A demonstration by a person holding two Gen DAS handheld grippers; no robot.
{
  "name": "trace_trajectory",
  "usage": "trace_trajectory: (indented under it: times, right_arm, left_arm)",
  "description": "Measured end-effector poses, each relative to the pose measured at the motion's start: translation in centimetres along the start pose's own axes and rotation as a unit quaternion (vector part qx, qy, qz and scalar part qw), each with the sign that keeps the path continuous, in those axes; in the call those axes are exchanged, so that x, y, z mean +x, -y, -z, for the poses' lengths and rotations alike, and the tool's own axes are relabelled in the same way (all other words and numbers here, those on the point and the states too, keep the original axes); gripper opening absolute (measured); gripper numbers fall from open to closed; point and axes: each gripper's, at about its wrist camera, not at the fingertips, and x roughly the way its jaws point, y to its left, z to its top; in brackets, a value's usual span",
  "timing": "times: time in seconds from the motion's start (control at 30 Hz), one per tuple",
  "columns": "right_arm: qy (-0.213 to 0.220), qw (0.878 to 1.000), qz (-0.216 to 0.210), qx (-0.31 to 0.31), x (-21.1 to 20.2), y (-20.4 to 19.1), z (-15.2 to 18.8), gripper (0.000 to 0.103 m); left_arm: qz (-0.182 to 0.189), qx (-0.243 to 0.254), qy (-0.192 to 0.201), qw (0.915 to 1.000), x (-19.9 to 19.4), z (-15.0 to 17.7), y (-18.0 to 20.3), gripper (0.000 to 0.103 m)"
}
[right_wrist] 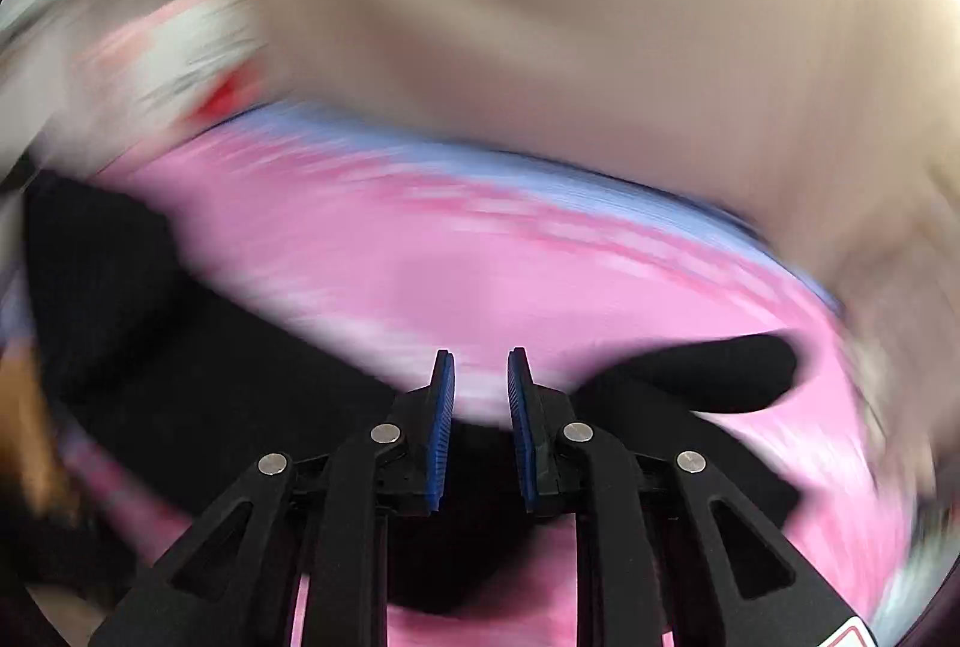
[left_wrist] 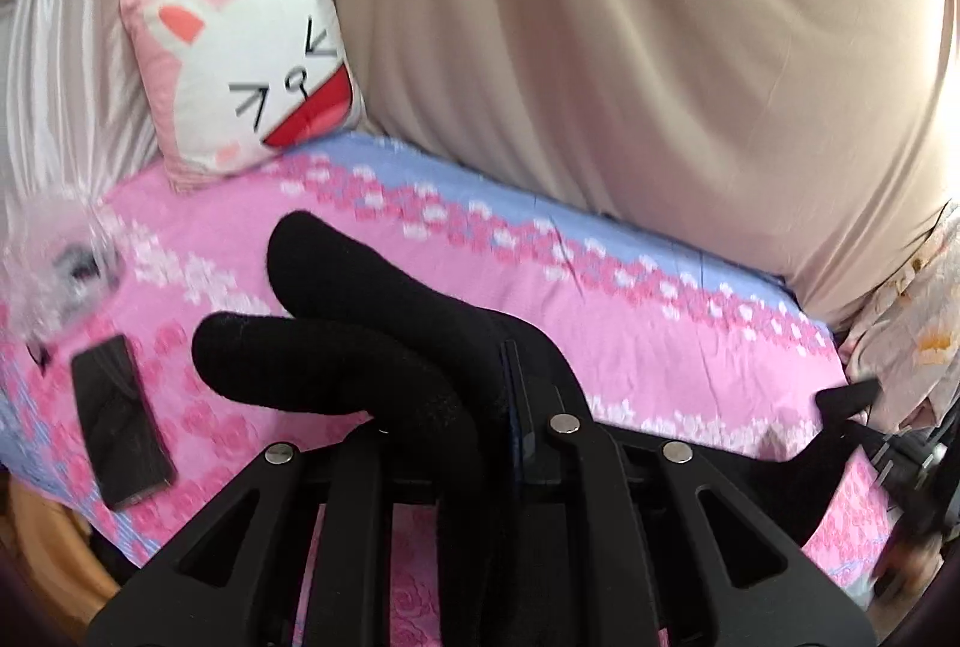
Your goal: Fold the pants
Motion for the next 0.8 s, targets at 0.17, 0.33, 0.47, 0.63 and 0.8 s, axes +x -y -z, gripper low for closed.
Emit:
trace_trajectory:
  times: [0.17, 0.33, 0.47, 0.63, 0.8]
  right_arm:
    - [-0.092, 0.986, -0.072, -0.117, 6.3, -8.9, 4.8, 0.022]
    - [-0.024, 0.994, 0.017, 0.108, 0.0, 3.1, 6.1, 0.091]
    - [-0.06, 0.934, 0.034, 0.35, -0.9, 14.9, 10.5, 0.092]
    - [-0.061, 0.883, -0.036, 0.464, 0.4, 17.8, 14.2, 0.092]
    - [-0.025, 0.888, -0.037, 0.457, 3.0, 18.6, 9.6, 0.092]
  left_arm:
    - [-0.009, 0.0, 0.0, 1.0, 0.0, -0.5, -0.7, 0.013]
    - [-0.006, 0.022, -0.014, 0.9996, 0.9, 0.5, -0.1, 0.013]
    - [0.024, 0.024, -0.02, 0.9992, 1.5, 0.4, 0.6, 0.014]
    - [0.041, 0.026, -0.027, 0.9984, 2.2, 0.2, 1.8, 0.014]
    - [0.055, 0.051, -0.026, 0.9969, 2.8, -0.8, 5.2, 0.015]
